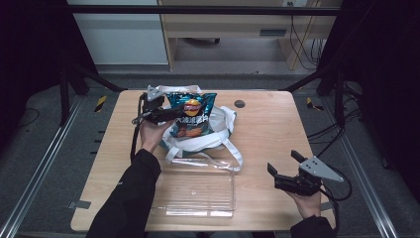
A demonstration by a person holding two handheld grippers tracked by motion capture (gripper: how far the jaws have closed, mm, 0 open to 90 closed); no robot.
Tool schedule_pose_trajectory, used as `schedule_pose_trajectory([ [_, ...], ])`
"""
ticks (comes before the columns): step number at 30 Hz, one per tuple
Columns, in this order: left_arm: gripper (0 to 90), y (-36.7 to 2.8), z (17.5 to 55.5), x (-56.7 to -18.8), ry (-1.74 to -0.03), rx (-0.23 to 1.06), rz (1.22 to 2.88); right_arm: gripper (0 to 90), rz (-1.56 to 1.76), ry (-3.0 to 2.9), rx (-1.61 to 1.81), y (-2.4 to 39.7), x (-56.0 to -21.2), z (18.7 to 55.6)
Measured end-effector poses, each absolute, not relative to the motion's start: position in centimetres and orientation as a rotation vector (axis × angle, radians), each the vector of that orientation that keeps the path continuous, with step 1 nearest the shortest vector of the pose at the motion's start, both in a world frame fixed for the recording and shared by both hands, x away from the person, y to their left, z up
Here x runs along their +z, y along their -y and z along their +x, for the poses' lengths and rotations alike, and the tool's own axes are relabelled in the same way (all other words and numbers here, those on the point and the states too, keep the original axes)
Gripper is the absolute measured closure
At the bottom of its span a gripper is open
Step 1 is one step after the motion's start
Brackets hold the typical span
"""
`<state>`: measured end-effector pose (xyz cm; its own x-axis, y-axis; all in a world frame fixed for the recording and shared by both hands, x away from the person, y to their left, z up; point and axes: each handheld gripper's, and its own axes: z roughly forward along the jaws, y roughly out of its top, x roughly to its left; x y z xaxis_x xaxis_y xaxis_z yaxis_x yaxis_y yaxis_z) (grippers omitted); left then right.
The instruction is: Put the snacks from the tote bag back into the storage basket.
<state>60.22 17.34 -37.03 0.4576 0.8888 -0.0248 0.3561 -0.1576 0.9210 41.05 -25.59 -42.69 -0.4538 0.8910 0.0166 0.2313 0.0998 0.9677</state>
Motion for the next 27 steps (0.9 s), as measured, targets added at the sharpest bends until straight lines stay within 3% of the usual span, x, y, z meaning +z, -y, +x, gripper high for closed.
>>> schedule_pose_trajectory([
  [8,26.7,-16.9,60.8,-38.2,-1.093,0.651,1.766,6.1,1.102,-1.778,1.379,25.6,-42.7,41.1],
  [18,67.5,-16.4,61.7,-39.2,-1.156,0.627,1.773,6.1,1.102,-1.781,1.378,25.7,-42.7,41.1],
  [22,79.6,-16.9,61.9,-39.2,-1.167,0.581,1.764,6.1,1.102,-1.779,1.380,25.7,-42.7,41.1],
  [27,86.5,-16.8,61.6,-39.2,-1.142,0.593,1.791,6.1,1.100,-1.781,1.378,25.6,-42.7,41.1],
])
